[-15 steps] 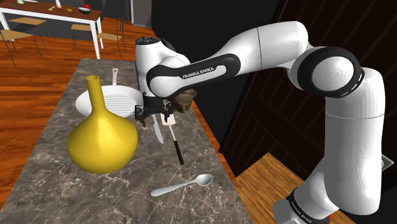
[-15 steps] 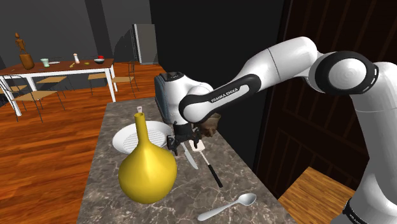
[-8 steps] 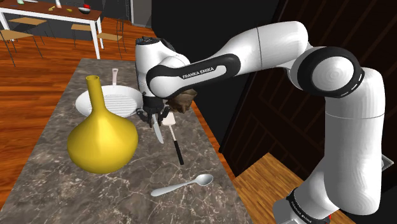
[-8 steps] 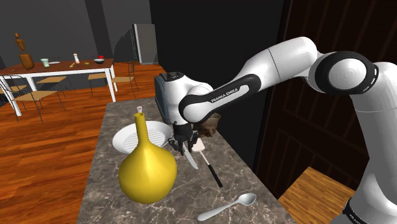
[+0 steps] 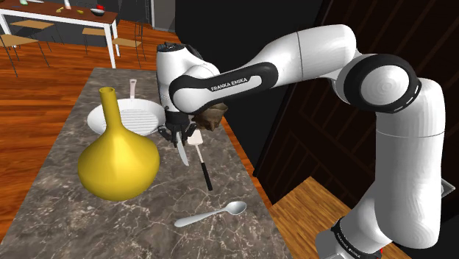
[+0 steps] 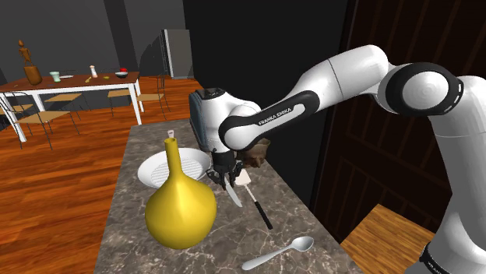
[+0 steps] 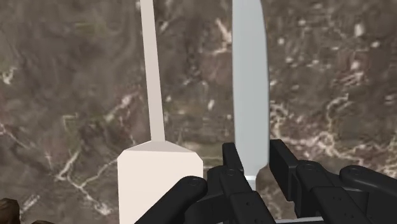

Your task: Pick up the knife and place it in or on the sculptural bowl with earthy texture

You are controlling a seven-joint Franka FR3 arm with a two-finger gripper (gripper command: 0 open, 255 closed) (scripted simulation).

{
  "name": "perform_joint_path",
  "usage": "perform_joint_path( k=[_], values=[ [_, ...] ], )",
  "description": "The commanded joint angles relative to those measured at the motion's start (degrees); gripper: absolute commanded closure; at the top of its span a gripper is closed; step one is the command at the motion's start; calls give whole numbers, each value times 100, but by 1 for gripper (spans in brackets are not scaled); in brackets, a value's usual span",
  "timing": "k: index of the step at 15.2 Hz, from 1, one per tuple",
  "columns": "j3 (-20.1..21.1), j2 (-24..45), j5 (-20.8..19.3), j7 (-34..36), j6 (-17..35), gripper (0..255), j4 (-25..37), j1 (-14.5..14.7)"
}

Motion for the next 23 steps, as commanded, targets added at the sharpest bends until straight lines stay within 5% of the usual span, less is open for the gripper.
perform_joint_path(
  k=[1, 23],
  values=[
    [4, -24, 14, -14, -60, 255, 26, -7],
    [123, -434, 244, -254, -1523, 255, 1127, 28]
  ],
)
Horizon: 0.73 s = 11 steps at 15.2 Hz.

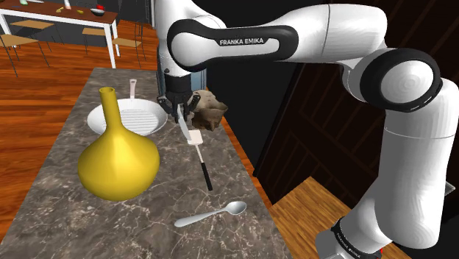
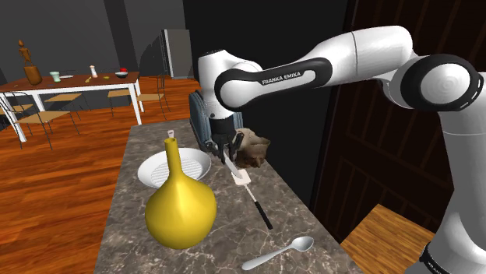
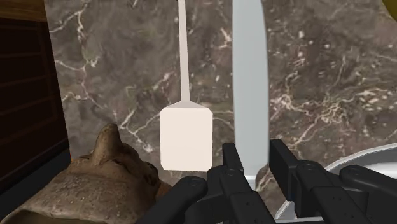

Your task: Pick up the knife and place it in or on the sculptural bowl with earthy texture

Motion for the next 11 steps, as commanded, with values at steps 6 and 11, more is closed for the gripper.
perform_joint_path(
  k=[6, 11],
  values=[
    [16, 8, 16, -60, -560, 255, 576, 68],
    [19, 60, 4, -99, -973, 255, 1046, 136]
  ],
)
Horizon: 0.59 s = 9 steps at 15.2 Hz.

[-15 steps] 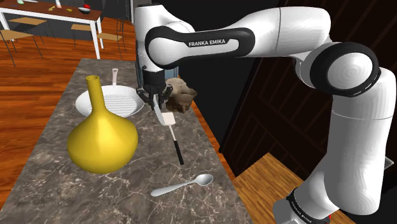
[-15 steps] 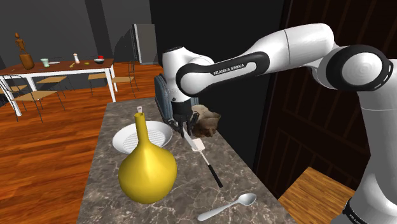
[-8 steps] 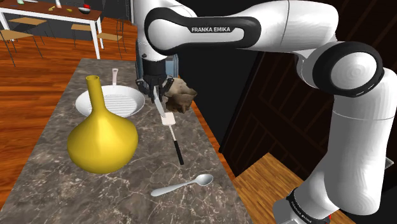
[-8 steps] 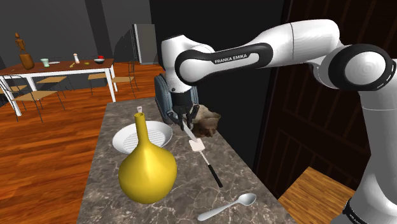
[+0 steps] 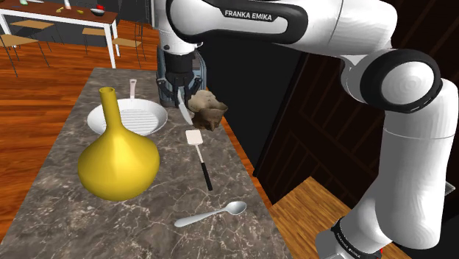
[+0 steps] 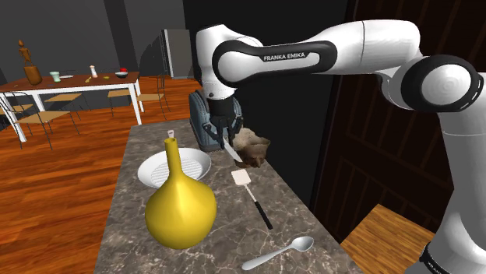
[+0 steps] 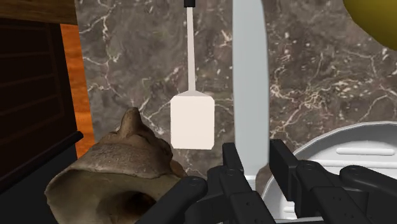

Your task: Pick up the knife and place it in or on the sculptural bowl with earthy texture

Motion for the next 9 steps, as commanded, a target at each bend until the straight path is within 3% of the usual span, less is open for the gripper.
perform_joint_path(
  k=[1, 9],
  values=[
    [1, 45, -14, -11, -192, 255, 234, 43],
    [-12, 249, -86, -69, -869, 255, 1123, 208]
  ],
)
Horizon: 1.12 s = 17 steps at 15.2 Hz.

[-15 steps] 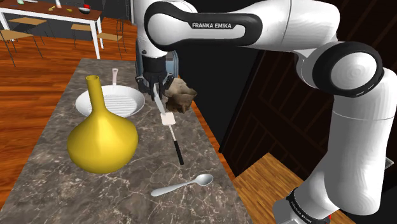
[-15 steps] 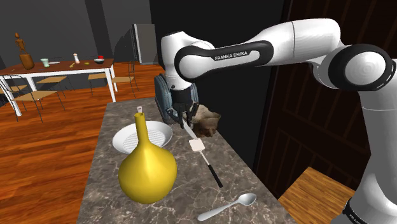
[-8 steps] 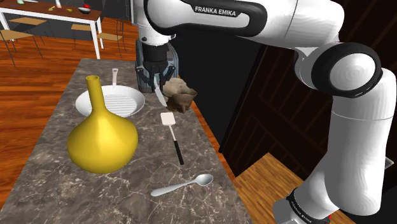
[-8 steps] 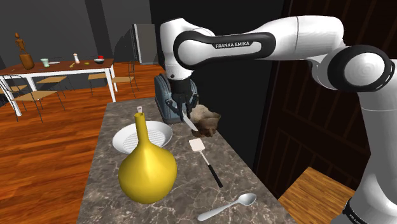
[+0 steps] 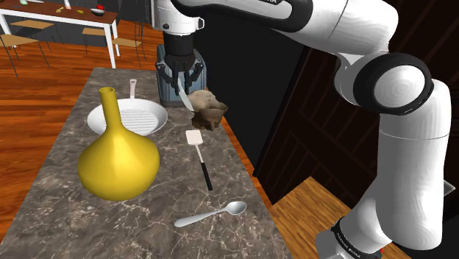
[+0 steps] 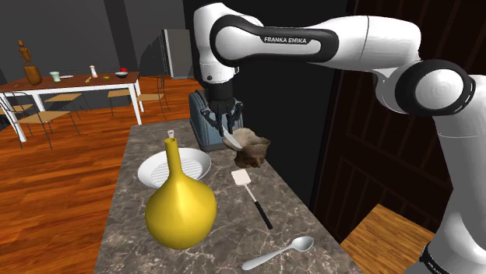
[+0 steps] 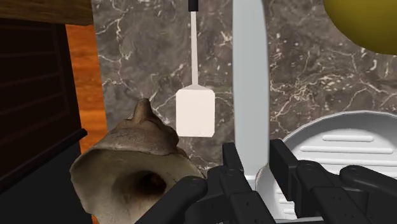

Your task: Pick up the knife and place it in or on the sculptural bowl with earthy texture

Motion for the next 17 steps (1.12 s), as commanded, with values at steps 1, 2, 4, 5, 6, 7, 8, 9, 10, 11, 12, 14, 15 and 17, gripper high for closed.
perform_joint_path(
  k=[1, 2, 4, 5, 6, 7, 8, 9, 10, 11, 12, 14, 15, 17],
  values=[
    [-28, 9, 0, -123, -67, 255, 87, -77],
    [-56, 13, 3, -241, -79, 255, 116, -163],
    [-114, 47, 2, -477, -117, 255, 213, -327],
    [-144, 77, -3, -596, -144, 255, 283, -404],
    [-175, 115, -10, -715, -176, 255, 367, -477],
    [-206, 164, -19, -834, -215, 255, 467, -546],
    [-239, 223, -30, -953, -260, 255, 585, -610],
    [-272, 295, -45, -1074, -314, 255, 723, -670],
    [-305, 379, -63, -1195, -376, 255, 884, -725],
    [-340, 479, -85, -1318, -450, 255, 1072, -774],
    [-378, 604, -111, -1448, -542, 255, 1305, -816],
    [-355, 453, -68, -1412, -280, 255, 884, -907],
    [-346, 393, -51, -1397, -161, 255, 701, -945],
    [-334, 292, -21, -1371, 62, 255, 372, -1009]
  ],
)
